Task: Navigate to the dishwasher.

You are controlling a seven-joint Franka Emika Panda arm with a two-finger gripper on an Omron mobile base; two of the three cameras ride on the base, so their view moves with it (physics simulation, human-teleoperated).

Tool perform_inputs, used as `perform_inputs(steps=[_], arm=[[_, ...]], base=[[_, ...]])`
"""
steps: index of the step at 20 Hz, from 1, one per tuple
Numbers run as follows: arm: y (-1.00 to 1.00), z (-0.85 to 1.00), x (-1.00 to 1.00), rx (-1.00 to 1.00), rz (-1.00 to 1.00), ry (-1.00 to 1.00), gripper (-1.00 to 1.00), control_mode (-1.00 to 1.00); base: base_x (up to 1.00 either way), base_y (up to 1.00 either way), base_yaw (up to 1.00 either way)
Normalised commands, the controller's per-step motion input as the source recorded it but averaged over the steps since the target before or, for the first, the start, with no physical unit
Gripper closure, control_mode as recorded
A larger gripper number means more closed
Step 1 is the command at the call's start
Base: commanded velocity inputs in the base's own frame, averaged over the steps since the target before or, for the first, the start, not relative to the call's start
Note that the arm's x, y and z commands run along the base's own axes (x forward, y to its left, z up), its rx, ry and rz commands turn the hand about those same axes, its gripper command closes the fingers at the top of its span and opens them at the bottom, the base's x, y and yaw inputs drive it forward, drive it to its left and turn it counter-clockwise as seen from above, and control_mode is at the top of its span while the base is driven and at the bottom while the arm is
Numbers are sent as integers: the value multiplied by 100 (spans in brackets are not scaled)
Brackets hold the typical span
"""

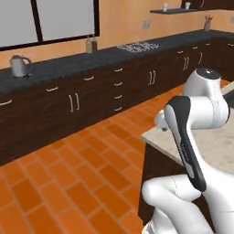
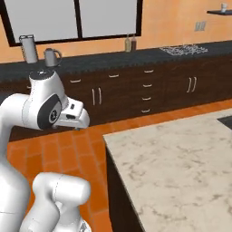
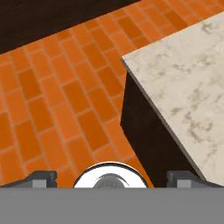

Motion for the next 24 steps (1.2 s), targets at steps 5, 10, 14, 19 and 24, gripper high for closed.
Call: perform_inputs(steps=[5,10,14,19,24], arm=[[0,0,0,0,0,0,-100,100],[0,0,0,0,0,0,-100,100],[0,0,0,0,0,0,-100,100],[0,0,0,0,0,0,-100,100],[0,0,0,0,0,0,-100,100]], base=[[-19,17,-44],[49,95,-27],[64,100,-28],[83,100,-33],[89,87,-48]])
